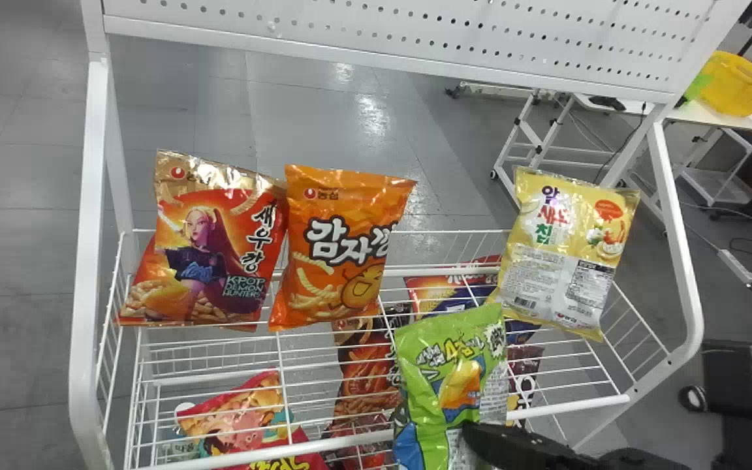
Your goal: Hold basket handle with left hand then pick Gkobukchip with right hand and place into basket
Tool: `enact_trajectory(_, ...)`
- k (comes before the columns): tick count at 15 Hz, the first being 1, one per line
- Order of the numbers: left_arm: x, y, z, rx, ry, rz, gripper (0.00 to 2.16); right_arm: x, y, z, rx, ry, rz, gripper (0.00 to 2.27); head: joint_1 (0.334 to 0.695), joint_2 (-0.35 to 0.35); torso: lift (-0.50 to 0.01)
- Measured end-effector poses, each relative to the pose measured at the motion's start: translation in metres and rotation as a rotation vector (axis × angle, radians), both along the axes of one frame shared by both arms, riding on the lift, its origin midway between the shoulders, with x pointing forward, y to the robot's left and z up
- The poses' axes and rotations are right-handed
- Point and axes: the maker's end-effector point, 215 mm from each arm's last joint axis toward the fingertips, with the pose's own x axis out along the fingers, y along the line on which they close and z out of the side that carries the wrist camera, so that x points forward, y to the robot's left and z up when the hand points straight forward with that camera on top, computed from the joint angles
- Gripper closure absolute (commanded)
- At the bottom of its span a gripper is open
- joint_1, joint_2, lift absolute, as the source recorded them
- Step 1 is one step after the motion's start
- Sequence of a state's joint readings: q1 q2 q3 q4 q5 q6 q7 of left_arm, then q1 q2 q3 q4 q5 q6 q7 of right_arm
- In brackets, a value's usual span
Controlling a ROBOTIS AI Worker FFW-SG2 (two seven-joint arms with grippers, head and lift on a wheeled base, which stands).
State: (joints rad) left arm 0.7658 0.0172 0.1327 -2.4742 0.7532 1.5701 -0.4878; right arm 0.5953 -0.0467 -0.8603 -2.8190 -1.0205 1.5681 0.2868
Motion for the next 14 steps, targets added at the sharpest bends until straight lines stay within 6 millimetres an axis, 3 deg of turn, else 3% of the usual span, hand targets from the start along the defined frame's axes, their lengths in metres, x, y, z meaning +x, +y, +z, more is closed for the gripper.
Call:
enact_trajectory(3,-0.002,-0.002,0.001,-0.002,0.000,-0.005,1.64,-0.001,0.009,0.026,0.071,-0.057,0.028,2.24,0.695,-0.350,-0.032)
enact_trajectory(6,-0.004,-0.005,0.001,-0.004,0.001,-0.011,1.64,-0.006,0.016,0.027,0.099,-0.053,0.039,2.24,0.695,-0.350,-0.032)
enact_trajectory(11,-0.006,-0.009,0.000,0.004,0.002,-0.020,1.64,-0.020,0.029,0.010,0.113,0.012,0.060,2.24,0.695,-0.350,-0.032)
enact_trajectory(14,-0.006,-0.009,-0.001,0.004,0.004,-0.019,1.64,-0.032,0.040,-0.018,0.093,0.094,0.091,2.24,0.695,-0.350,-0.032)
